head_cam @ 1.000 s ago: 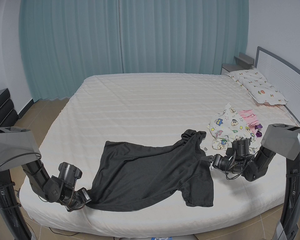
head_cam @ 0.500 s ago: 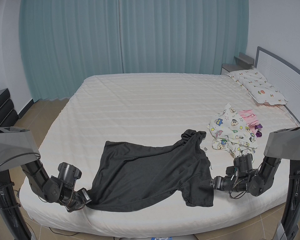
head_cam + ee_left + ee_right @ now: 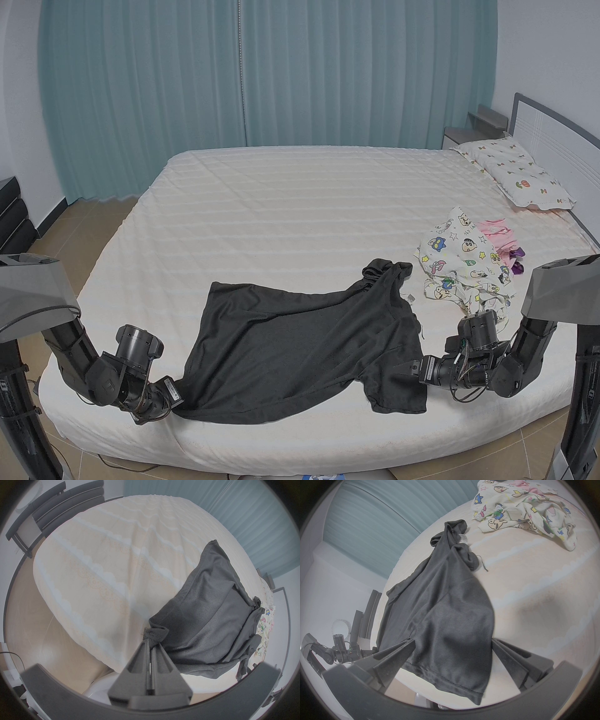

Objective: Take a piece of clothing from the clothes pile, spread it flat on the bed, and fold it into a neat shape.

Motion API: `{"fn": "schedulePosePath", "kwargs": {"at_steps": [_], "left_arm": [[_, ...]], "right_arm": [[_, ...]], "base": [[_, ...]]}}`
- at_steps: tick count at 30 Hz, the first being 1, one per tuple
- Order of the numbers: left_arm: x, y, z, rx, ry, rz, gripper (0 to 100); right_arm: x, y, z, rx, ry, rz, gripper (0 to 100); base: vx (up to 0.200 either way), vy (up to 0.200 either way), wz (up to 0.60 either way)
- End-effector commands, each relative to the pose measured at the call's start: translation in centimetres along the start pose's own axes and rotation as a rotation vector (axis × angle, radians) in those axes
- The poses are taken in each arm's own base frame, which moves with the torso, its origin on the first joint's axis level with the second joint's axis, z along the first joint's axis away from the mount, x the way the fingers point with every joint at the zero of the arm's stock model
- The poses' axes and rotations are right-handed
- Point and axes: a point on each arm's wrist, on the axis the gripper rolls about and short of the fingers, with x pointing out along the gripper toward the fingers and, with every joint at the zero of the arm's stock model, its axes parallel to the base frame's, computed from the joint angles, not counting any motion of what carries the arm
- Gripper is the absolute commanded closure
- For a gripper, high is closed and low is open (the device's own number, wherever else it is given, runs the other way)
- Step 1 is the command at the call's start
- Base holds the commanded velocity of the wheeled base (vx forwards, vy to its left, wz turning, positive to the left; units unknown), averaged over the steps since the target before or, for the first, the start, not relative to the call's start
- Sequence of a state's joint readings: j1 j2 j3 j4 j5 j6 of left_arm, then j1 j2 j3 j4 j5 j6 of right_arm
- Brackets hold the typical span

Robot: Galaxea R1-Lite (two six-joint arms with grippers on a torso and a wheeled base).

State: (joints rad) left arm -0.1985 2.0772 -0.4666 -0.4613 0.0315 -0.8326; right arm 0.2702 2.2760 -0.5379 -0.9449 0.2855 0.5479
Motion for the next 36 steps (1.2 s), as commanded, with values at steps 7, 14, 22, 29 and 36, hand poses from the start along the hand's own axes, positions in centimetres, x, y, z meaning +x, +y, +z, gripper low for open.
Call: {"fn": "schedulePosePath", "kwargs": {"at_steps": [7,14,22,29,36], "left_arm": [[-0.9,-0.2,0.1,0.001,-0.011,-0.030,100],[-1.1,-0.2,0.1,-0.001,0.014,-0.059,100],[-1.1,-0.2,0.1,0.000,0.017,-0.055,100],[-1.2,0.0,-0.1,0.007,0.019,-0.051,100],[-1.2,0.2,-0.2,0.014,0.021,-0.041,100]], "right_arm": [[0.7,0.2,-0.4,-0.009,0.017,0.004,0],[1.0,0.1,-0.4,-0.005,0.020,-0.005,100],[-0.7,-0.1,-0.5,0.009,0.015,-0.018,100],[-2.7,-0.5,-1.1,0.023,0.018,-0.037,100],[-4.7,-0.3,-1.8,0.023,0.023,-0.040,100]], "base": [[0.000,0.000,0.00],[0.000,0.000,0.00],[0.000,0.000,0.00],[0.000,0.000,0.00],[0.000,0.000,0.00]]}}
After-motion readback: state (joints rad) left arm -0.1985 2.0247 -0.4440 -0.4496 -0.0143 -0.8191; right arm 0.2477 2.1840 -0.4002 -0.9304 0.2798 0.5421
